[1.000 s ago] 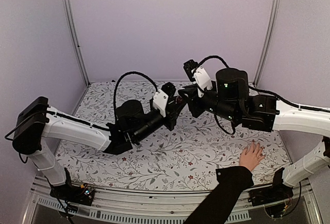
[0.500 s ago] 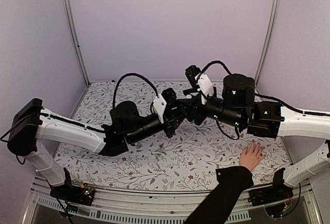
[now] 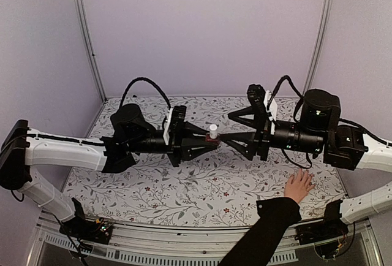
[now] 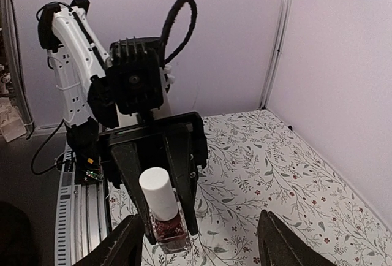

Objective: Paint the nails
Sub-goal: Screw the nail polish bottle.

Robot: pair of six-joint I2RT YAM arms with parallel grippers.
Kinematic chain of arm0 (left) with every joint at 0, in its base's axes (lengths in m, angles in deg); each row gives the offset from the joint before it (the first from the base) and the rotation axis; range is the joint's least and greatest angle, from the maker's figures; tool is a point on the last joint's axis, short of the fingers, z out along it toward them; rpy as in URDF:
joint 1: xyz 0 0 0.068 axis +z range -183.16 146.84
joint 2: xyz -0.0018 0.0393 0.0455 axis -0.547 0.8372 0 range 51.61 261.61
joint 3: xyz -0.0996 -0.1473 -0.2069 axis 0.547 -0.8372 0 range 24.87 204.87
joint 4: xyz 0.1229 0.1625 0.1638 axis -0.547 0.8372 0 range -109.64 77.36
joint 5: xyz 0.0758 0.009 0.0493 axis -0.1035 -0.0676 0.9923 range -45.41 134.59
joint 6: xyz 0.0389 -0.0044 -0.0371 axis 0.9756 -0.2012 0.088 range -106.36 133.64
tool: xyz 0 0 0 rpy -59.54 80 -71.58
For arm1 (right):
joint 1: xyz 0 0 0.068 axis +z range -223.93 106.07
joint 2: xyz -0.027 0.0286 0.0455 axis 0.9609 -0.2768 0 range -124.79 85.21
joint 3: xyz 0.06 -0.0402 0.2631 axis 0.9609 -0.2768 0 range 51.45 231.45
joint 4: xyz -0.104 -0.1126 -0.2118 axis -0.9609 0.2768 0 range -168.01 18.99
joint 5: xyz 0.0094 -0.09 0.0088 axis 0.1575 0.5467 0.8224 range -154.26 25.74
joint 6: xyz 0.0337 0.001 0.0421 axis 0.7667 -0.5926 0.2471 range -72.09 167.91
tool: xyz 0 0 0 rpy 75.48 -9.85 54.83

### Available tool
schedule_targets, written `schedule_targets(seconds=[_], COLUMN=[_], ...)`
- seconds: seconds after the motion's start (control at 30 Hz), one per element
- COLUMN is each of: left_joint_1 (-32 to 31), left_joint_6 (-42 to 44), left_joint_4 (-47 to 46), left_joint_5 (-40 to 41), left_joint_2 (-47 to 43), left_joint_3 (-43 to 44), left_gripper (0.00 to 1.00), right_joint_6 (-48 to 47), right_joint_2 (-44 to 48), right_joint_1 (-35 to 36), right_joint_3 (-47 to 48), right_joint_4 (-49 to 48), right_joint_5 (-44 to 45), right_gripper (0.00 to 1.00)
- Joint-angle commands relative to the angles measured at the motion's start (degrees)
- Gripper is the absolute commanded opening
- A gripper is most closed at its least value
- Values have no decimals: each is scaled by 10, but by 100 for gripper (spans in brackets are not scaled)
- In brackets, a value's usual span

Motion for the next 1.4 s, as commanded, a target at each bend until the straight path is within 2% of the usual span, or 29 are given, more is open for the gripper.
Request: schedule_targets(seconds=[0.0,0.2,0.43,0.5,0.6,0.7,0.8,0.9,0.93,1.17,1.37], left_joint_1=[21,23,8,1,-2,-2,-2,0,2,23,31], left_joint_6=[-5,-12,-41,-46,-48,-50,-51,-49,-48,-57,-49], left_joint_4=[50,93,80,81,80,79,79,76,74,34,14], left_joint_5=[-181,-304,-353,-362,-362,-364,-362,-347,-339,-244,-104], left_joint_2=[-13,25,65,75,77,78,79,72,68,29,-7], left_joint_3=[7,51,82,91,93,94,96,90,87,47,12], left_gripper=[0,0,0,0,0,0,0,0,0,0,0], right_joint_6=[-46,-97,-117,-121,-121,-119,-117,-117,-115,-95,-67], right_joint_2=[30,13,-56,-77,-84,-86,-88,-92,-95,-96,-96], right_joint_1=[0,0,6,9,9,10,10,10,10,10,10], right_joint_3=[6,57,108,121,122,124,126,128,128,125,119], right_joint_4=[55,131,166,175,175,176,176,183,184,177,159], right_joint_5=[-132,-256,-336,-354,-362,-363,-362,-355,-351,-296,-209], right_gripper=[65,57,52,48,37,33,21,3,0,0,0])
